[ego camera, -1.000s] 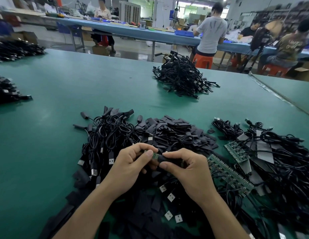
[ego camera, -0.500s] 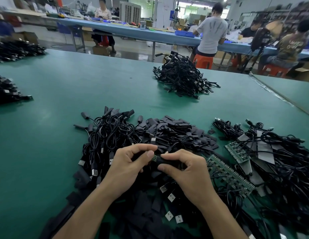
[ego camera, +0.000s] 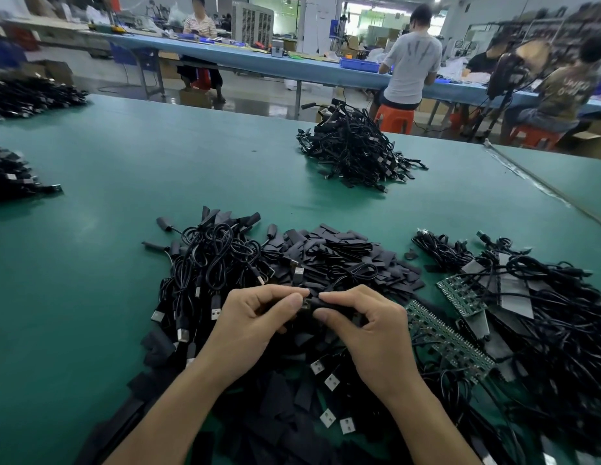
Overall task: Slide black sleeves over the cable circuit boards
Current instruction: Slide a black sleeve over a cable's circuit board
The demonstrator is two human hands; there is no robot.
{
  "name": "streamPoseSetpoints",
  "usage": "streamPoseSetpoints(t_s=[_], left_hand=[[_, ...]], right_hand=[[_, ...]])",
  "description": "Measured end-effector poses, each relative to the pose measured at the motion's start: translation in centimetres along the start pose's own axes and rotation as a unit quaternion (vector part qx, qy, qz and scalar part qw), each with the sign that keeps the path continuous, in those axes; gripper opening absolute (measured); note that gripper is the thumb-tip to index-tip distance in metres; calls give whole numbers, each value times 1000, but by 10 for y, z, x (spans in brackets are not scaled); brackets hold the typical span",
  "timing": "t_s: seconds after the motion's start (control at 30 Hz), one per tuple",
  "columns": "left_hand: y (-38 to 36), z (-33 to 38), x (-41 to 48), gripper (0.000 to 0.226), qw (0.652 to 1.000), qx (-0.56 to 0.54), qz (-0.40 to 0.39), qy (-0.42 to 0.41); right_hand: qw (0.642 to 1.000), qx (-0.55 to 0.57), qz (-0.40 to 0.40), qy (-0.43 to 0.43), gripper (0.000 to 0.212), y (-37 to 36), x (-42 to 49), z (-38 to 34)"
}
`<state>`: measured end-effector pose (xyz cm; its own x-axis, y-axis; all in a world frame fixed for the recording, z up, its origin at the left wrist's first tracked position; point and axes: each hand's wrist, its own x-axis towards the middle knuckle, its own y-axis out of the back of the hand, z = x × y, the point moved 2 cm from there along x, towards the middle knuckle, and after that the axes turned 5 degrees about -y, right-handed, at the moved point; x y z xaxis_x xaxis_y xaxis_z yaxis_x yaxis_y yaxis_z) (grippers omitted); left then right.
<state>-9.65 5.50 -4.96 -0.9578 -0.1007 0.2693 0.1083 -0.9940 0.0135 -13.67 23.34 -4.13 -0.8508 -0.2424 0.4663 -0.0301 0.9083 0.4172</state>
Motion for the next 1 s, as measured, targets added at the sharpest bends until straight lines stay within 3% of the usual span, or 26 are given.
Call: streamPoseSetpoints(t_s=[0.2,0.33,0.57,0.73,1.0], left_hand=[[2,-2,1,20,999,-29,39,3],[1,-4,1,22,998,-56,9,8],[2,-4,0,23,998,-54,-7,12],[2,-4,1,15,999,-6,33,-1],[3,-4,1,19,999,-34,29,11]], right_hand=[[1000,0,-12,-7,20,0,0,2],[998,-5,-57,-12,24,-1,-1,2],[999,-19,-40,10,19,-1,-2,2],[998,-39,-33,20,21,-1,-2,0],[998,-39,-49,7,22,-2,-2,3]])
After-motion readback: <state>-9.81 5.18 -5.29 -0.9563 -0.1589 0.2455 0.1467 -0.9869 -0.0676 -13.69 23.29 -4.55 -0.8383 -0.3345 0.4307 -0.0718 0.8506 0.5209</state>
